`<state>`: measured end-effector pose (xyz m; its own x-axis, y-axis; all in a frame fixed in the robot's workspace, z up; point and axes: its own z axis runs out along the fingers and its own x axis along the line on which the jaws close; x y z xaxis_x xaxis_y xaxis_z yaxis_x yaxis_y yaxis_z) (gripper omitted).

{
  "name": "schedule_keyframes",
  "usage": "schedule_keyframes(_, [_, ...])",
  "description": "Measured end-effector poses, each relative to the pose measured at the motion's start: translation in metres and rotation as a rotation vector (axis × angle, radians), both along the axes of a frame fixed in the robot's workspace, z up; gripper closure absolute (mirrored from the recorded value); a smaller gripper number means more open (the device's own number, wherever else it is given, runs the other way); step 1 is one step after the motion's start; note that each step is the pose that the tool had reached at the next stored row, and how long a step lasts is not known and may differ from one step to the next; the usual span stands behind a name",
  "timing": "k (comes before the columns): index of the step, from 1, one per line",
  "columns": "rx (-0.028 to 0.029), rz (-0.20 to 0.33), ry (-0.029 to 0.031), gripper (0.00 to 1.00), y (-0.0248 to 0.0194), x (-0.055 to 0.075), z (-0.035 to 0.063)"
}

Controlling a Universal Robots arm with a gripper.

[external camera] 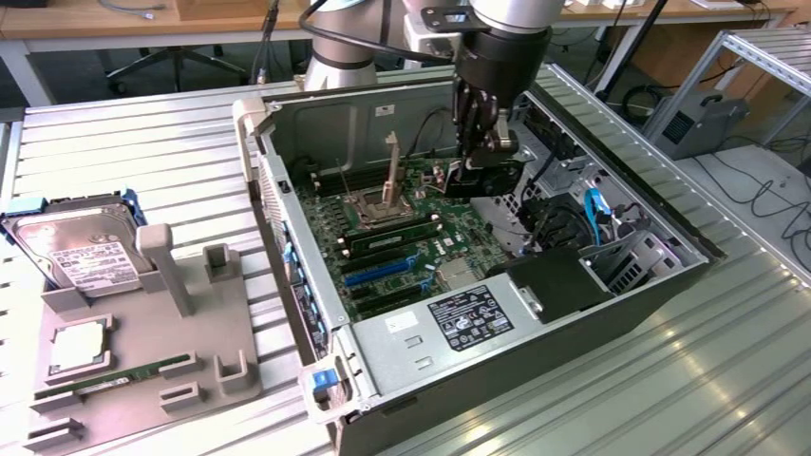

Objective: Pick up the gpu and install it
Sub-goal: 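Insert the gpu into the slot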

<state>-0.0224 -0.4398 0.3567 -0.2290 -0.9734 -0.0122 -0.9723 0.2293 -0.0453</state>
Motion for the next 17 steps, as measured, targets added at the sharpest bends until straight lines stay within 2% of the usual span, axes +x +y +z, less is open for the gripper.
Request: schedule_keyframes(17, [0.0001, 0.081, 0.0, 0.74, 0.0, 0.0, -0.0001])
